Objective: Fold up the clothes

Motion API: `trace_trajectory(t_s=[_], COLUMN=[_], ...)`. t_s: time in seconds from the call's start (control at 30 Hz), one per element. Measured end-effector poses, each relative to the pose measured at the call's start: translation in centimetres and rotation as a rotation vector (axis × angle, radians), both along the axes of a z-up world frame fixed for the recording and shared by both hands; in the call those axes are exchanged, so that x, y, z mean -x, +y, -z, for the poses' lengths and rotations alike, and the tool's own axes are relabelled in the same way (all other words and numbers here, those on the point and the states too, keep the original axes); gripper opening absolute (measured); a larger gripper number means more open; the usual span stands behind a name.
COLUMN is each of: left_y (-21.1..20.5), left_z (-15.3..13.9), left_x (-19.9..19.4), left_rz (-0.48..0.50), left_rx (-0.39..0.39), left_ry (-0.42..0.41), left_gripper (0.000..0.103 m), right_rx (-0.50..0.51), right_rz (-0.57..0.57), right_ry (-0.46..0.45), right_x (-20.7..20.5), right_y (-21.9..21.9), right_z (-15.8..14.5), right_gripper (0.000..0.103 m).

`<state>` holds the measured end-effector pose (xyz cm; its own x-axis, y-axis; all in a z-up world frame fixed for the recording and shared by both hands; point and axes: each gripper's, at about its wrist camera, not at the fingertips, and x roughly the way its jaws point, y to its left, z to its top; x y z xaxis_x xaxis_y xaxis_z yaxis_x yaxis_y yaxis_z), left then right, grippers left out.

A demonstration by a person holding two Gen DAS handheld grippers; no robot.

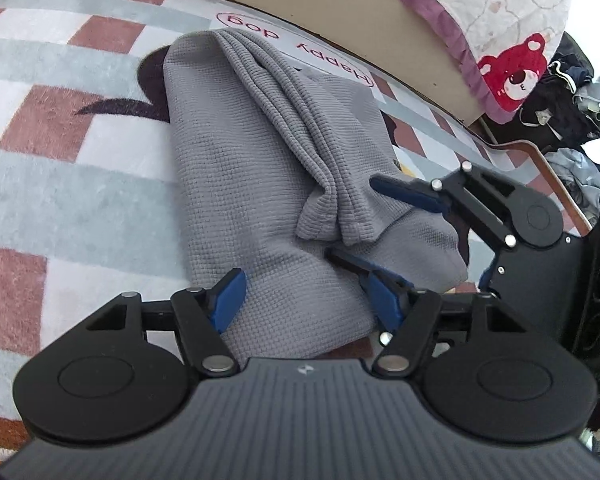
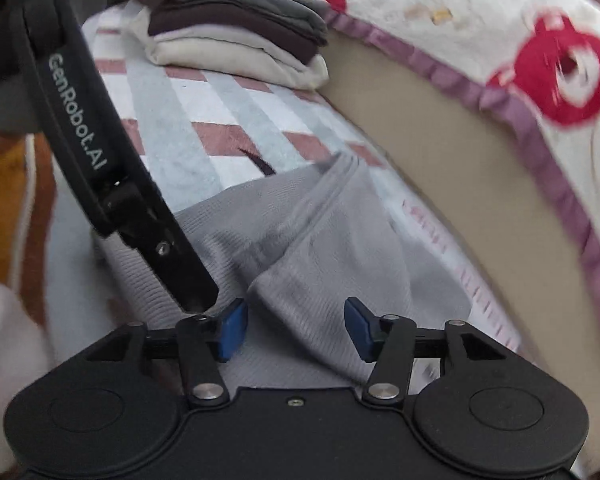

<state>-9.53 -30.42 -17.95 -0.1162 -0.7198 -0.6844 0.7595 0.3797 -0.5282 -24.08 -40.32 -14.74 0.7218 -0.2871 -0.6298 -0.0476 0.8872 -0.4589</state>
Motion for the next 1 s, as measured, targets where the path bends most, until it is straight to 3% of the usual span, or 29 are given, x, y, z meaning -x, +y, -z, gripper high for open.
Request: trace_trajectory(t_s=[0.07,0.13,0.17,0.4,0.53,0.63,0.7,0.8,0.9,1.0], left_y=[0.3,0.6,0.7,0.1,-0.1,0.2,0.5,-0.6,-3.4,-5.4], left_z=[0.2,0.5,0.6,0.2,-0.2,-1.4,-2.6,-3.1,-2.5,-1.5], left_x=[-0.7,-1.5,-1.7,-1.1,-0.7,-0.9,-1.3,-2.2,-2.3,-2.1], left_rz=[-0.018,-0.034,-0.039,-0.021,-0.006,-0.012,-0.020,-0.023,0.017,0.036], left_rx=[0.012,0.027,0.031,0.004,-0.023,0.004,0.082,0.142,0.123,0.077], left_ry=[0.045,0.097,0.110,0.062,0.030,0.003,-0.023,0.006,0.007,-0.014], left_gripper=[0.067,0.067,0.067,0.067,0.067,0.067,0.067,0.069,0.069,0.069], right_rx=[-0.039,-0.124,-0.165,-0.362,-0.466,-0.566,-0.731,-0.931,-0.934,-0.842], right_rz=[0.005,-0.007,0.006,0.336,0.538,0.681,0.698,0.662,0.621,0.605], right_ry=[0.000,-0.011,-0.013,-0.131,-0.204,-0.263,-0.318,-0.335,-0.269,-0.241], right_x=[-0.5,-0.5,-0.6,-0.2,0.0,0.5,2.4,3.5,1.8,-0.5], right_y=[-0.7,-1.9,-2.7,-11.5,-16.7,-20.3,-20.4,-20.0,-18.8,-18.2], right_z=[-0.2,-0.6,-0.9,-2.3,-3.1,-3.6,-3.2,-1.7,-0.6,-0.6], right_gripper=[0.055,0.024,0.014,0.013,0.022,0.036,0.055,0.063,0.063,0.067])
